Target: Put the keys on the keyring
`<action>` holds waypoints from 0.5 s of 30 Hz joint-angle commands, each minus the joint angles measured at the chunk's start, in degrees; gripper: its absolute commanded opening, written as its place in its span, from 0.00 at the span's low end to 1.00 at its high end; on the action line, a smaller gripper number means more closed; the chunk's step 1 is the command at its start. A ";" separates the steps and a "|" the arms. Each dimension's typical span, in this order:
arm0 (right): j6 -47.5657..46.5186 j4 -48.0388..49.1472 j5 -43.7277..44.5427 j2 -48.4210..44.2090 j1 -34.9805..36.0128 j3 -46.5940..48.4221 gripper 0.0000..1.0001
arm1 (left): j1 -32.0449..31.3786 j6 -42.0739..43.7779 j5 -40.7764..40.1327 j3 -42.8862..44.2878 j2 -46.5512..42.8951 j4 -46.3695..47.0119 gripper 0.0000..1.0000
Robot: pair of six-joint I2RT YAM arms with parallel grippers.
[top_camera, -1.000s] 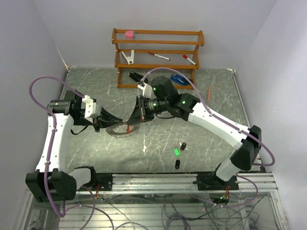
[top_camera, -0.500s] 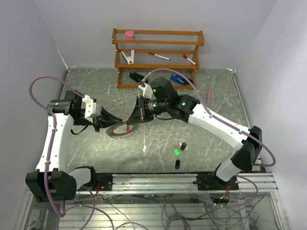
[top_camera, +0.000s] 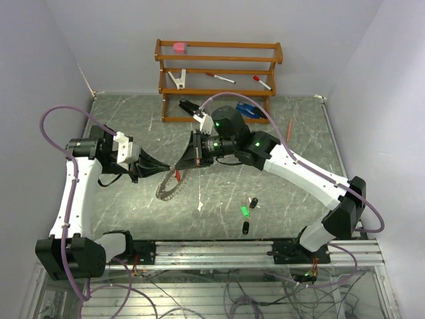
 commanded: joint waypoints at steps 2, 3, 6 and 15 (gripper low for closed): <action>0.67 4.33 -0.55 -1.82 0.15 0.09 0.00 | -0.39 1.81 4.68 1.01 -0.21 -0.15 0.07; 0.77 4.54 -0.70 -1.83 0.12 0.15 0.00 | -0.35 1.88 4.69 0.99 -0.29 -0.15 0.07; 0.78 4.62 -1.44 -1.50 0.13 0.32 0.00 | -0.39 1.86 4.68 0.87 -0.21 -0.15 0.07; 0.52 3.84 -2.24 -1.42 0.14 0.67 0.00 | -0.34 2.02 4.62 1.07 0.07 -0.15 0.07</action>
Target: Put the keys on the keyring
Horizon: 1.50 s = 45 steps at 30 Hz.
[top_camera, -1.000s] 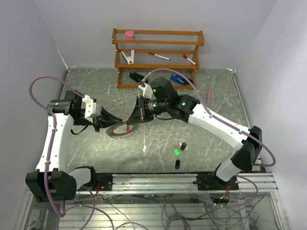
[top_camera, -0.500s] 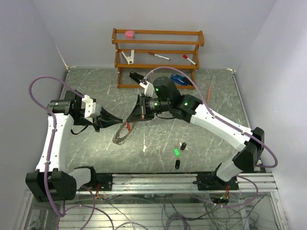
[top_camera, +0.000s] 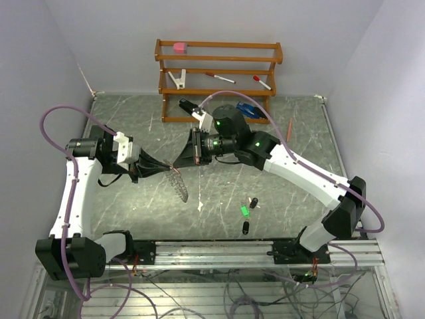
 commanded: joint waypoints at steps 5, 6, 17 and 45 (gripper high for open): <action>-3.01 -3.87 1.53 -1.12 -0.03 1.63 0.00 | -0.31 1.90 4.64 1.33 -0.20 -0.05 0.07; -4.10 -5.45 2.49 -1.04 -0.06 2.21 0.00 | -0.34 1.78 4.64 1.34 -0.27 -0.05 0.07; -12.99 -9.80 9.71 -2.62 -3.52 -8.23 0.00 | -0.36 2.82 4.64 0.08 -0.27 -0.13 0.07; -20.47 -5.30 22.04 19.27 -3.49 -14.93 0.00 | -0.08 2.95 3.87 0.99 0.08 -0.15 0.07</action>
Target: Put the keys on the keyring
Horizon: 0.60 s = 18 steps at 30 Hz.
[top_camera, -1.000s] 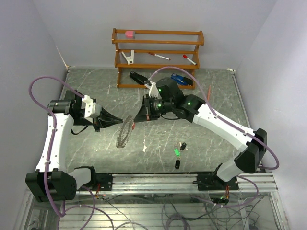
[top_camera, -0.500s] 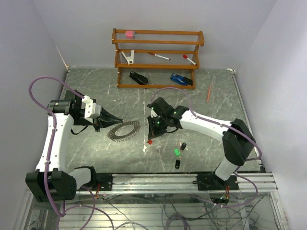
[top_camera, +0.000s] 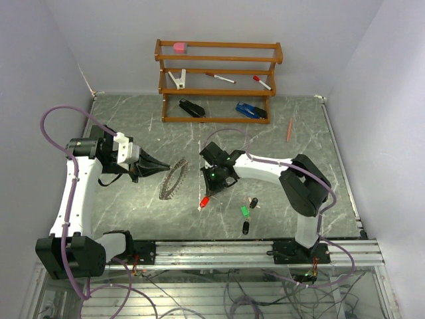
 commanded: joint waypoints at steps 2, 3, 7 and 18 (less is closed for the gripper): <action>-1.09 0.57 5.43 3.13 -0.16 3.59 0.00 | -0.19 1.73 3.82 0.94 -0.38 -0.21 0.07; -1.11 0.63 5.98 3.36 -0.16 4.00 0.00 | -0.08 1.72 3.87 0.92 -0.38 -0.23 0.07; -1.07 0.82 7.29 3.61 -0.18 5.72 0.00 | -0.07 1.87 3.92 0.75 -0.38 -0.16 0.07; -1.44 -2.41 8.66 0.08 -0.77 7.37 0.15 | -0.13 2.02 4.40 0.61 0.21 -0.18 0.07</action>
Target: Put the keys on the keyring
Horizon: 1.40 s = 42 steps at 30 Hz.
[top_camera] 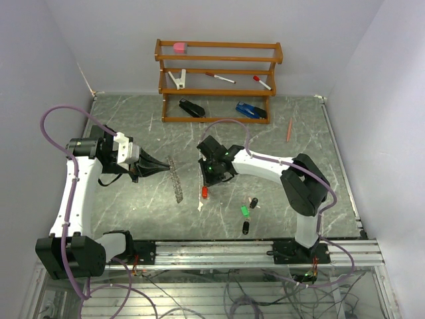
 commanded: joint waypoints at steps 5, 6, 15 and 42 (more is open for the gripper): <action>-1.63 -1.82 -0.38 -0.89 -0.71 2.69 0.39 | -0.05 1.64 4.01 1.00 -0.16 -0.16 0.07; -1.51 -1.44 -0.48 -1.08 -0.76 2.57 0.39 | -0.07 1.60 3.97 1.06 -0.20 -0.16 0.07; -5.38 3.38 11.83 -15.77 -0.68 1.98 0.38 | -0.09 1.22 4.36 1.24 -0.13 -0.16 0.07; -17.00 16.23 -16.64 -25.99 6.29 5.09 0.26 | -0.09 -2.08 4.66 1.08 2.97 -0.07 0.07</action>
